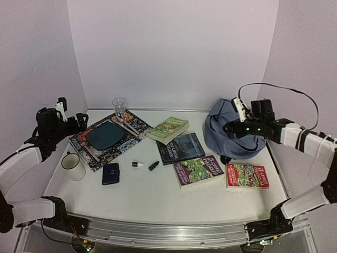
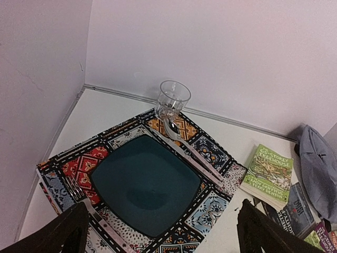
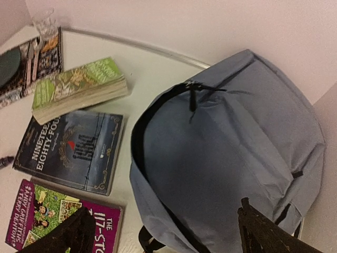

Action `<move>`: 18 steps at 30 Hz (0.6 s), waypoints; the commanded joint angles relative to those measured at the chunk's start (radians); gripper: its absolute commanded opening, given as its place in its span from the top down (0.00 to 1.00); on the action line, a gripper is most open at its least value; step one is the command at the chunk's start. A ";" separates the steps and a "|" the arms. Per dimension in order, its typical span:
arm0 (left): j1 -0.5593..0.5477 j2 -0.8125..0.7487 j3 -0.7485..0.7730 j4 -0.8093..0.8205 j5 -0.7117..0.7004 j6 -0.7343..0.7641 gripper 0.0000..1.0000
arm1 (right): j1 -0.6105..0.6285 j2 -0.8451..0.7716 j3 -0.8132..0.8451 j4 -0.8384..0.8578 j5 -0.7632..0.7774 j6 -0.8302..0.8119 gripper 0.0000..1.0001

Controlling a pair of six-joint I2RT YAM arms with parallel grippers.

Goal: Pack the student bag
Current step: Pick up the student bag from the corner of the board.

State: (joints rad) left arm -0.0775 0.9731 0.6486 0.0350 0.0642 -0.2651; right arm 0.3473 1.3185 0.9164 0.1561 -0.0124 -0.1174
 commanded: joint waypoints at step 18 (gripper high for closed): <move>-0.215 0.123 0.084 -0.029 0.025 -0.084 0.01 | 0.146 0.597 0.409 -0.194 0.308 -0.170 0.24</move>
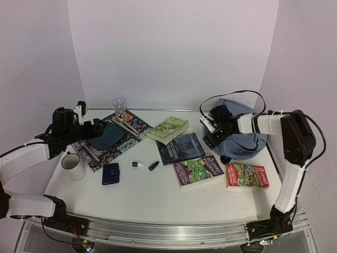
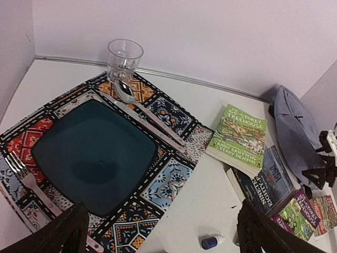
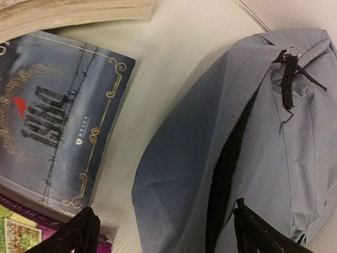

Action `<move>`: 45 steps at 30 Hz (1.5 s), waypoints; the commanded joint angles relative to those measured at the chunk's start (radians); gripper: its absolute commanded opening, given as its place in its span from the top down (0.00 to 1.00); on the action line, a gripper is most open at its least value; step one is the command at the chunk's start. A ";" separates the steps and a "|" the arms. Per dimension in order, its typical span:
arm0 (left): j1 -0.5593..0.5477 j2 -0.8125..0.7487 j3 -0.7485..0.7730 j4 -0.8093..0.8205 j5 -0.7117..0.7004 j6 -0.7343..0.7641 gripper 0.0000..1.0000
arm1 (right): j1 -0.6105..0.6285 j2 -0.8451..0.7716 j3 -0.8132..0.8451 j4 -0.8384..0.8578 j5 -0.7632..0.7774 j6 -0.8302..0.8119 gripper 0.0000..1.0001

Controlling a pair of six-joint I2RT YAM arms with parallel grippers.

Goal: Pack the student bag
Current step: Pick up the student bag from the corner of the board.

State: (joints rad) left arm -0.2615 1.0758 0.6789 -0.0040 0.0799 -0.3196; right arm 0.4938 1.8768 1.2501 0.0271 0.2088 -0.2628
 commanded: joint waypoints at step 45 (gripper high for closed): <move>-0.142 0.160 0.204 0.127 0.230 -0.131 0.01 | -0.001 -0.430 0.575 0.002 -0.896 0.379 1.00</move>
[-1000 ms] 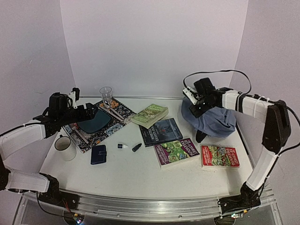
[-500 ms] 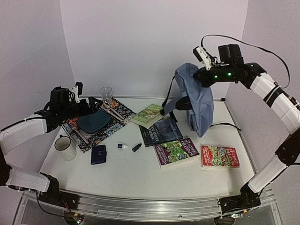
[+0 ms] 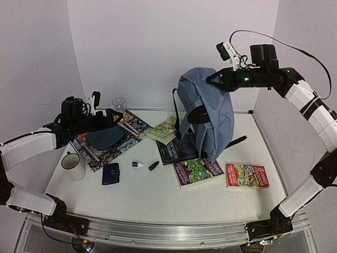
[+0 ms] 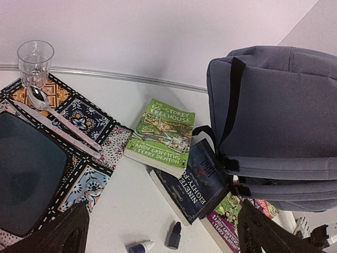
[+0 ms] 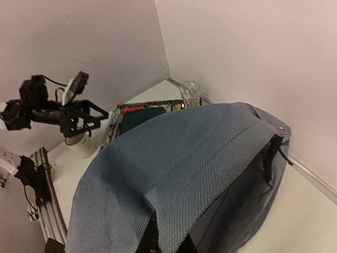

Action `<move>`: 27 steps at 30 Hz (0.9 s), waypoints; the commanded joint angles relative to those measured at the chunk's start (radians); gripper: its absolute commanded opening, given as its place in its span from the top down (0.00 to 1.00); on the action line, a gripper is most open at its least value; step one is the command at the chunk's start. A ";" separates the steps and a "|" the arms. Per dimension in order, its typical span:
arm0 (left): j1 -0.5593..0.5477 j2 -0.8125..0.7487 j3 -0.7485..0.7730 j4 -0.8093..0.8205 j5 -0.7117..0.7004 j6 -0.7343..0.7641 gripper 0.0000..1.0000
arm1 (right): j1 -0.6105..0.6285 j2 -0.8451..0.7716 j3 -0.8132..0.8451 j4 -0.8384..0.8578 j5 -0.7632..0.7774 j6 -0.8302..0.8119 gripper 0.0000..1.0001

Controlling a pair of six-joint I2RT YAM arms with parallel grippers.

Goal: Pack the student bag
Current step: Pick up the student bag from the corner of the board, then turn over the student bag with the book.

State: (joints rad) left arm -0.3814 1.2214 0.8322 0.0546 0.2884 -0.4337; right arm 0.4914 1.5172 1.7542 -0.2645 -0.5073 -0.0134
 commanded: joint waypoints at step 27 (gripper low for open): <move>-0.055 0.047 0.002 0.094 -0.001 -0.022 0.01 | -0.134 -0.086 -0.778 1.293 -0.080 0.726 1.00</move>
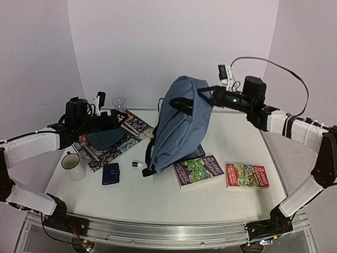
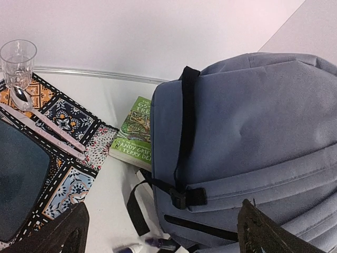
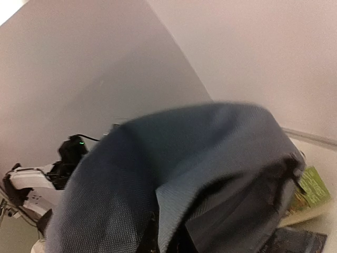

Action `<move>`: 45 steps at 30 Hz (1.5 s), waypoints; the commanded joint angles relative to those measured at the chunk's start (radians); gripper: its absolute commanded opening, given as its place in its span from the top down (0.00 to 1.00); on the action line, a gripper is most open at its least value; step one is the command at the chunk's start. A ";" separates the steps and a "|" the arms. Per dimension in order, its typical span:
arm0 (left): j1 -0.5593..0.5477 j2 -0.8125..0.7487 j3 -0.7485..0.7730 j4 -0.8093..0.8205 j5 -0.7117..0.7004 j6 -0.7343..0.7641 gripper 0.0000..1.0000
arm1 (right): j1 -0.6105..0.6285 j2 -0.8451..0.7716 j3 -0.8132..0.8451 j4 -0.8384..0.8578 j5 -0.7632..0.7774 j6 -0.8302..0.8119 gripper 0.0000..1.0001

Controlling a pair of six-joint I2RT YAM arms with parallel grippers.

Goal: Pack the student bag
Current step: Turn over the student bag with the book.

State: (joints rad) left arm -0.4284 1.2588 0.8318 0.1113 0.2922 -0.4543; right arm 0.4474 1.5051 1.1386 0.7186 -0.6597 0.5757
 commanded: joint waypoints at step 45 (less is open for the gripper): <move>-0.223 0.325 0.093 0.026 0.035 0.012 0.01 | -0.246 -0.271 -0.055 -0.988 0.437 -0.442 0.02</move>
State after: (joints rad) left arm -0.6311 1.5502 0.8579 0.1101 0.2926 -0.4496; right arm 0.1521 1.1873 1.0930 -0.1947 -0.0485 0.1398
